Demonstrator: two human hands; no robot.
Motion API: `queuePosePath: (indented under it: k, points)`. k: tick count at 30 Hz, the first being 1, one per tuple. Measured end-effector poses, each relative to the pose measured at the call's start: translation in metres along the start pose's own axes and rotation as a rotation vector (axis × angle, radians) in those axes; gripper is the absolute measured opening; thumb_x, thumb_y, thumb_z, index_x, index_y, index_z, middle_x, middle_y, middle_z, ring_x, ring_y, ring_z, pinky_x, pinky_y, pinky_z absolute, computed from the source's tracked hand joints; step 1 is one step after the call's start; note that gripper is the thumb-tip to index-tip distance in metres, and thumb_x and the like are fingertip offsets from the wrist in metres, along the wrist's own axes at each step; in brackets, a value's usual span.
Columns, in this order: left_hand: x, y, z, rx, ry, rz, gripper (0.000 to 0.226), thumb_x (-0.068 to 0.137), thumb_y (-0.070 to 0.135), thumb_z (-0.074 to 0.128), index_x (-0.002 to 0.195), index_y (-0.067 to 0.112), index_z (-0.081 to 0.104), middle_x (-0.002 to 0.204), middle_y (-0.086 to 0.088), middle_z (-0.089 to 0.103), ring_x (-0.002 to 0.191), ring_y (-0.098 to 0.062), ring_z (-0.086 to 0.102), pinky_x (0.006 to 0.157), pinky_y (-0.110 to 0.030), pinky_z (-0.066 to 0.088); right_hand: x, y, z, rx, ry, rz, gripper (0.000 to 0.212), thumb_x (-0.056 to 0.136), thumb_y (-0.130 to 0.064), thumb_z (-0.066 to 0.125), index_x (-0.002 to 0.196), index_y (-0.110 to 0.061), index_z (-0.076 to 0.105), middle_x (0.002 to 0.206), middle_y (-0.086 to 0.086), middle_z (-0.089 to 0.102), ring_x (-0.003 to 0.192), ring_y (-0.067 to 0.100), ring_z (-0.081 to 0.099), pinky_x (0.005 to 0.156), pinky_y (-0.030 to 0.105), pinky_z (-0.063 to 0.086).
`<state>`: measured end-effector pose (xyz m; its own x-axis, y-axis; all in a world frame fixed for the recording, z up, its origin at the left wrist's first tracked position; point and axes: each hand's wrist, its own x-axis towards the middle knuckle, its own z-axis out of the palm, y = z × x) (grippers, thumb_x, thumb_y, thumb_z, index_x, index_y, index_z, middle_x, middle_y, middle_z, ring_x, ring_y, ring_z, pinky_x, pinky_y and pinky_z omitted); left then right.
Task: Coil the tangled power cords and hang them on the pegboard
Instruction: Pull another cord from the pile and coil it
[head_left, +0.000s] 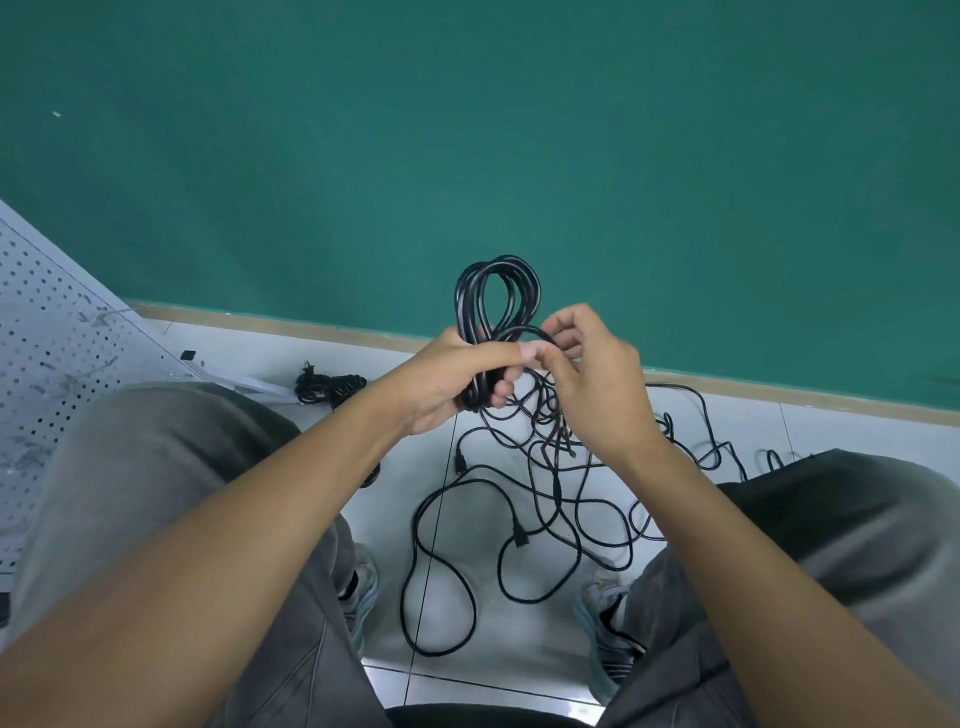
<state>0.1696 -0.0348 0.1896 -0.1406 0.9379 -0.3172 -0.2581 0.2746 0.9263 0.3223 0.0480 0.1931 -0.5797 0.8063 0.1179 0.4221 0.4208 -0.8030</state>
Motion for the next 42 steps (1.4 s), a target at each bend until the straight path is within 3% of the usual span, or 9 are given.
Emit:
queuePosePath:
  k: [5,10,18,22,26,29,31,37,42]
  points:
    - [0.000,0.007,-0.008,-0.040,0.039,0.026,0.023,0.092,0.033,0.073,0.077,0.019,0.063,0.074,-0.003,0.057,0.063,-0.015,0.051,0.062,-0.025,0.046,0.003,0.011,-0.005,0.020,-0.009,0.089,0.009,0.095,-0.018,0.072,0.090,-0.015,0.065,0.077,-0.010,0.064,0.069,-0.002,0.059,0.068,0.009,0.046]
    - [-0.001,0.007,-0.005,0.218,0.107,-0.041,0.037,0.083,0.047,0.082,0.084,0.013,0.067,0.075,-0.006,0.064,0.066,-0.017,0.054,0.064,-0.030,0.043,0.003,0.001,-0.007,0.176,0.110,0.151,0.019,0.094,-0.015,0.073,0.082,-0.028,0.066,0.081,-0.004,0.072,0.069,0.021,0.073,0.074,0.033,0.062]
    - [0.004,-0.012,0.011,0.320,0.137,0.002,0.021,0.085,0.026,0.084,0.080,0.022,0.065,0.059,0.020,0.059,0.052,0.005,0.053,0.051,-0.008,0.040,0.005,-0.016,-0.011,0.356,0.225,0.195,0.006,0.094,-0.011,0.073,0.089,-0.015,0.072,0.084,0.002,0.075,0.062,0.011,0.073,0.060,0.016,0.055]
    - [0.002,-0.014,0.016,0.339,0.082,-0.005,0.023,0.086,0.027,0.084,0.098,0.012,0.072,0.072,0.013,0.058,0.063,-0.002,0.053,0.058,-0.013,0.041,0.007,-0.015,-0.009,0.426,0.243,0.215,0.010,0.090,-0.009,0.077,0.083,-0.013,0.071,0.082,0.004,0.075,0.068,0.018,0.075,0.065,0.024,0.061]
    - [0.002,-0.015,0.018,0.366,0.109,0.009,0.017,0.089,0.024,0.081,0.078,0.027,0.069,0.071,0.000,0.054,0.066,-0.017,0.050,0.057,-0.023,0.041,0.008,-0.012,-0.006,0.452,0.218,0.216,0.012,0.091,-0.004,0.075,0.082,-0.012,0.071,0.082,0.008,0.075,0.072,0.021,0.076,0.066,0.026,0.062]
    - [0.002,-0.017,0.021,0.460,0.139,-0.002,0.016,0.095,0.028,0.072,0.096,0.013,0.073,0.079,-0.011,0.074,0.070,-0.021,0.064,0.062,-0.030,0.048,0.010,-0.008,-0.003,0.440,0.183,0.230,0.010,0.093,-0.001,0.072,0.088,-0.010,0.073,0.085,0.009,0.075,0.074,0.020,0.076,0.068,0.026,0.063]
    - [0.001,-0.018,0.024,0.465,0.164,-0.023,0.022,0.095,0.024,0.068,0.081,0.007,0.068,0.073,-0.015,0.073,0.061,-0.018,0.059,0.057,-0.029,0.044,0.011,-0.004,0.000,0.426,0.167,0.231,0.011,0.093,-0.002,0.071,0.088,-0.012,0.073,0.085,0.008,0.076,0.074,0.020,0.076,0.069,0.026,0.063]
    - [0.005,-0.015,0.024,0.012,0.264,-0.067,0.014,0.095,0.012,0.068,0.081,0.009,0.063,0.058,-0.008,0.050,0.049,-0.019,0.048,0.064,-0.035,0.058,0.012,0.001,0.005,0.483,0.130,0.241,0.010,0.099,-0.016,0.068,0.093,-0.009,0.071,0.088,0.011,0.074,0.083,0.023,0.074,0.073,0.026,0.062]
    - [0.011,-0.005,0.012,-0.283,0.291,-0.072,0.026,0.101,0.020,0.064,0.077,0.012,0.056,0.060,-0.002,0.050,0.051,-0.016,0.048,0.061,-0.032,0.052,-0.005,-0.003,0.021,0.505,-0.272,0.364,0.063,0.107,-0.055,0.026,0.100,-0.013,0.073,0.086,0.003,0.075,0.082,0.012,0.072,0.087,0.026,0.058]
